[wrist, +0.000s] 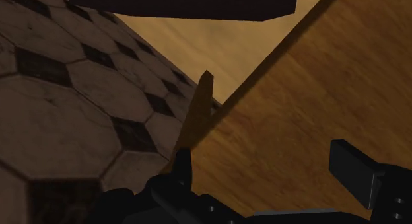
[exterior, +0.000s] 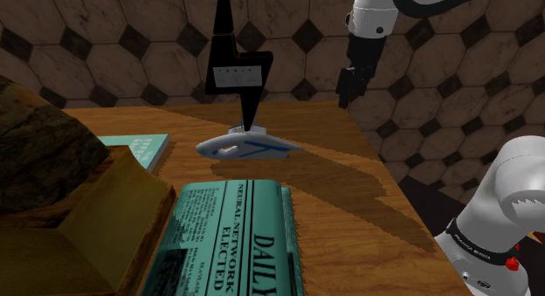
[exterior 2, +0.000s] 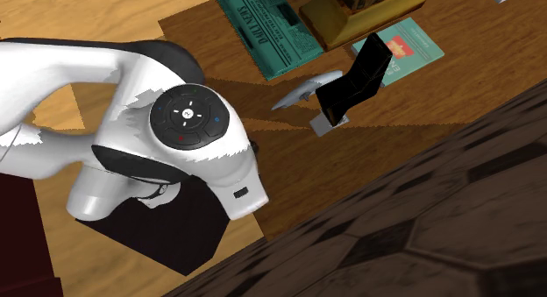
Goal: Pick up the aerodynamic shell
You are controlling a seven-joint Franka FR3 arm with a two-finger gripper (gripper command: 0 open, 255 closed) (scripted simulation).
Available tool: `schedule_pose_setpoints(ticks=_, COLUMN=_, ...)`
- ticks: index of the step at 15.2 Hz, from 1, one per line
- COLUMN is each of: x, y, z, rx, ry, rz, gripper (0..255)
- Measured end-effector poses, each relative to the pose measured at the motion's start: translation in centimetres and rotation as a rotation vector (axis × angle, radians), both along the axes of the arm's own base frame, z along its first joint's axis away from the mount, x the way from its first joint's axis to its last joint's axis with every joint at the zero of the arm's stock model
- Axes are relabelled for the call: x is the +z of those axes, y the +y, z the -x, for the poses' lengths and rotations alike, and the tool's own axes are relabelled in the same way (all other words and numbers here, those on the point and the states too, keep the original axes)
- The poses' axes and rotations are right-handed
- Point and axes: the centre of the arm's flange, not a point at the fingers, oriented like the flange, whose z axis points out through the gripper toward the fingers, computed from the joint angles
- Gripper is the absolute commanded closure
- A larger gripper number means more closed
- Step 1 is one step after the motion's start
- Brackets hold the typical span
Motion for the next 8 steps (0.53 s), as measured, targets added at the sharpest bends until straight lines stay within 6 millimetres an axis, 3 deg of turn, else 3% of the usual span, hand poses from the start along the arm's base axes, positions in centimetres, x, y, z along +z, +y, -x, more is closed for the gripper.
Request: schedule_pose_setpoints(ticks=8, x=0.7, y=9.2, z=-1.6, rx=0.134, ry=-0.057, rz=-0.045, gripper=0)
